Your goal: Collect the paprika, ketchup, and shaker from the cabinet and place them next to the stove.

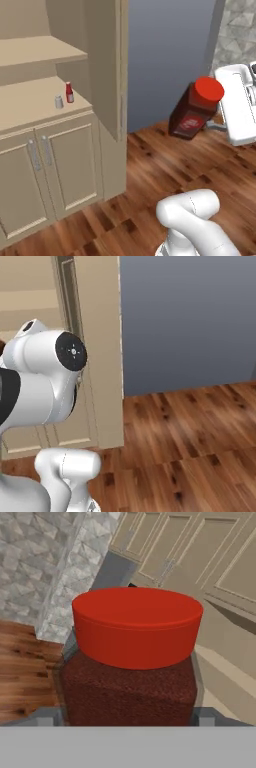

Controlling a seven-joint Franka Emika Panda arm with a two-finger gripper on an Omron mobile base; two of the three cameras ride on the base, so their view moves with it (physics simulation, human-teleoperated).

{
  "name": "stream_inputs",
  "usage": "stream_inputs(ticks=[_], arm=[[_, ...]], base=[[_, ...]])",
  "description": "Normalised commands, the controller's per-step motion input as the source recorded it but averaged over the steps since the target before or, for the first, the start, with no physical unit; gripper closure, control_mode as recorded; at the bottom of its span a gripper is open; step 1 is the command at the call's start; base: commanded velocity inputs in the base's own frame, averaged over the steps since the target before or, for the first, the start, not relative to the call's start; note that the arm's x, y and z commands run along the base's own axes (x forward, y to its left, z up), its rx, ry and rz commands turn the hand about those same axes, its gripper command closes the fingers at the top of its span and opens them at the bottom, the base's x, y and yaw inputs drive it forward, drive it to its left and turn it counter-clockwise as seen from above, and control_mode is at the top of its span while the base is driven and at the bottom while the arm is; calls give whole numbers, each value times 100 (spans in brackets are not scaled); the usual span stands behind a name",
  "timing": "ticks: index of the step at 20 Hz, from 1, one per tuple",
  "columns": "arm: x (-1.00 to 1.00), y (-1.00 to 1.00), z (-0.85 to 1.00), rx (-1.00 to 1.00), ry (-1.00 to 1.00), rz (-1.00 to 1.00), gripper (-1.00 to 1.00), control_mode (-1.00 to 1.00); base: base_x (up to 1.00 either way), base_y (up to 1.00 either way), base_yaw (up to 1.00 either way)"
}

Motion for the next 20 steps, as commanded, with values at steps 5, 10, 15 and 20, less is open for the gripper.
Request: stream_inputs(ticks=[5,10,15,20], arm=[[0,0,0,0,0,0,100,100],[0,0,0,0,0,0,100,100],[0,0,0,0,0,0,100,100],[0,0,0,0,0,0,100,100]], base=[[-40,-79,-39],[-39,-84,-38],[-34,-88,-38],[-16,-93,-34]])
